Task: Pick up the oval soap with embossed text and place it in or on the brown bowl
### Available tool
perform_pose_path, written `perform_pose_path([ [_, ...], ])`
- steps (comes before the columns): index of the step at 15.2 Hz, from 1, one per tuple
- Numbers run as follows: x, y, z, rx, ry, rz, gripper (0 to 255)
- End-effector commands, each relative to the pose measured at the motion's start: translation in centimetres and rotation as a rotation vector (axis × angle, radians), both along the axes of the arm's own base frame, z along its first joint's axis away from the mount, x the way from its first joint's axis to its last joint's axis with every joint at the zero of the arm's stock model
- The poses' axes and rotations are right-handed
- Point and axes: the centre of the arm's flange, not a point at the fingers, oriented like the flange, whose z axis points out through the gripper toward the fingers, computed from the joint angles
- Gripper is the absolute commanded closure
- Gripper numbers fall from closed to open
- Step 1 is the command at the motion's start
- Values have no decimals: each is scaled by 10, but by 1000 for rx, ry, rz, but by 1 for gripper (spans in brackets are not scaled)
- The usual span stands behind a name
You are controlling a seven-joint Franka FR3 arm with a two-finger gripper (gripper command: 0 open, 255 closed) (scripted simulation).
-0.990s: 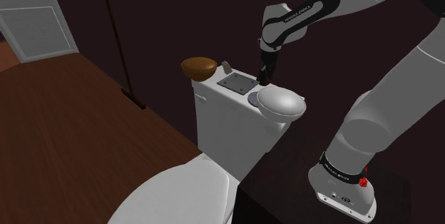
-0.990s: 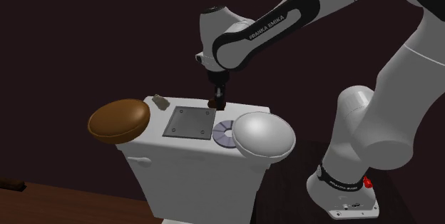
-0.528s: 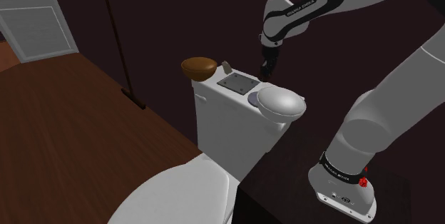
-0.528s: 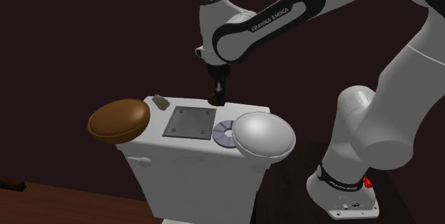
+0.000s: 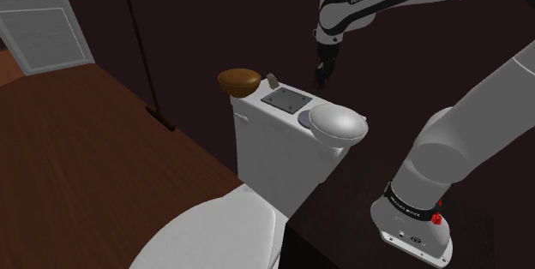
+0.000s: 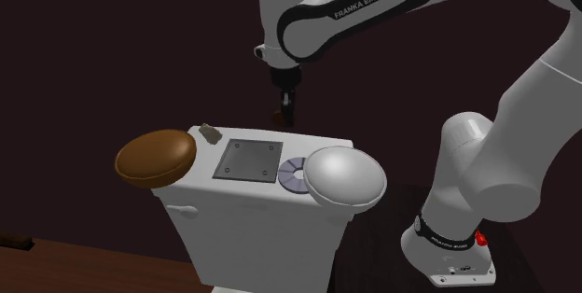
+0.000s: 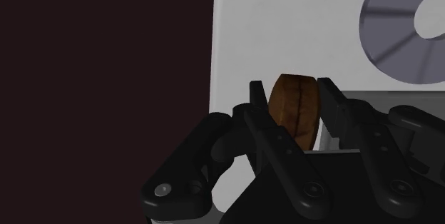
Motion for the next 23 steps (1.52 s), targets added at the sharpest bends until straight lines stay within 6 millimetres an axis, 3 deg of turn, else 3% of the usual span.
perform_pose_path([
  [1,0,0,11,0,0,0,255],
  [20,0,0,109,0,0,0,255],
  [23,34,21,110,0,0,0,255],
])
